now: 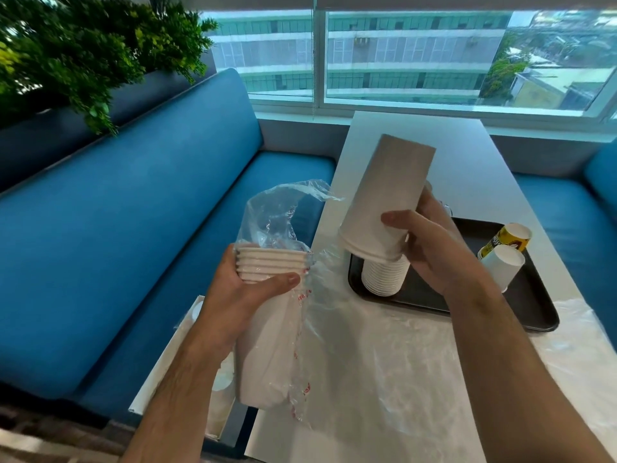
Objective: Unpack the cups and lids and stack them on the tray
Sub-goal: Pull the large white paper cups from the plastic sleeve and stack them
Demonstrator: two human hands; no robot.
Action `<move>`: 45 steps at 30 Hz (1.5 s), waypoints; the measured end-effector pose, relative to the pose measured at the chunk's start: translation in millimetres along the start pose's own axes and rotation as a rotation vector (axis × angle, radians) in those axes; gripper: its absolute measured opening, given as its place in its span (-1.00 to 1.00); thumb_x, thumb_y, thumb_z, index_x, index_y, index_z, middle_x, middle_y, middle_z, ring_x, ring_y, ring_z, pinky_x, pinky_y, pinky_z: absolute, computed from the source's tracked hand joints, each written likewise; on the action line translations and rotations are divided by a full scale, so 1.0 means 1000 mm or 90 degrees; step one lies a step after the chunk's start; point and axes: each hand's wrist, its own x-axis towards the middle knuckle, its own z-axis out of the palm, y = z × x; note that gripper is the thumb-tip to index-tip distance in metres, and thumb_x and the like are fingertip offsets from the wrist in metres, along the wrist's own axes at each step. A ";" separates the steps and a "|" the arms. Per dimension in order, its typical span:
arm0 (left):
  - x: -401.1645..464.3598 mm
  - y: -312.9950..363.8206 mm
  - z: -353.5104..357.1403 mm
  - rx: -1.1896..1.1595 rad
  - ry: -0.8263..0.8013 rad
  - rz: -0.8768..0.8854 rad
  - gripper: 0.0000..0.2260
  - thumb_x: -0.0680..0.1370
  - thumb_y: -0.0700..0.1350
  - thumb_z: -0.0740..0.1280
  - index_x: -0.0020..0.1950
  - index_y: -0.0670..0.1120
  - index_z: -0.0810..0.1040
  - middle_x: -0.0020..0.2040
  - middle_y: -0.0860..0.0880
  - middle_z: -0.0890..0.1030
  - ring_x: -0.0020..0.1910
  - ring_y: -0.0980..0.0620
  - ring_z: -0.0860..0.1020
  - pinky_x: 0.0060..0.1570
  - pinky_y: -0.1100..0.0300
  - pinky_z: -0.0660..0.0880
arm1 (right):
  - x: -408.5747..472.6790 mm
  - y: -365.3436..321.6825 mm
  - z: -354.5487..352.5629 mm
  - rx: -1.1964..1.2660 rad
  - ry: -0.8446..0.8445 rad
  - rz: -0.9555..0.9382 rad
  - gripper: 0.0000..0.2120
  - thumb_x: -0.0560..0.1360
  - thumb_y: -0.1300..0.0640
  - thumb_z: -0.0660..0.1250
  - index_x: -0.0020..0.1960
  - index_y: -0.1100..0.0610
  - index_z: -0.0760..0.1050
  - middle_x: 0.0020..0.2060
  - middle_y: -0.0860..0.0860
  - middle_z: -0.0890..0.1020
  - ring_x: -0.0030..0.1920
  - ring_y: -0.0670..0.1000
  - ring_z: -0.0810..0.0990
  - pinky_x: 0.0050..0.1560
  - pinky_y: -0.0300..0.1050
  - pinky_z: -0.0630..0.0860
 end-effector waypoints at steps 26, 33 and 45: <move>-0.001 0.000 0.001 0.006 -0.002 -0.002 -0.23 0.00 0.17 0.64 0.18 0.12 0.51 0.04 0.06 0.69 0.03 0.02 0.68 0.08 0.00 0.62 | 0.064 -0.018 -0.049 -0.297 0.110 -0.067 -0.21 0.06 0.29 0.23 0.32 0.08 0.44 0.06 -0.01 0.56 0.18 0.11 0.51 -0.07 -0.10 0.48; -0.002 -0.001 0.001 0.002 -0.007 0.001 -0.24 0.01 0.16 0.64 0.16 0.12 0.51 0.04 0.05 0.69 0.03 0.02 0.68 0.12 -0.03 0.61 | 0.062 0.014 -0.056 -0.281 0.056 -0.021 -0.25 0.32 0.23 0.45 0.43 -0.02 0.24 0.24 0.02 0.51 0.26 0.06 0.49 0.27 0.08 0.49; -0.002 0.000 0.002 0.017 -0.014 0.002 -0.24 0.03 0.16 0.65 0.18 0.13 0.50 0.06 0.04 0.68 0.04 0.01 0.68 0.15 -0.08 0.61 | 0.057 0.050 -0.059 -0.317 0.182 -0.044 -0.18 0.40 -0.04 0.57 0.52 -0.05 0.22 0.32 -0.11 0.45 0.27 0.04 0.49 0.28 0.10 0.51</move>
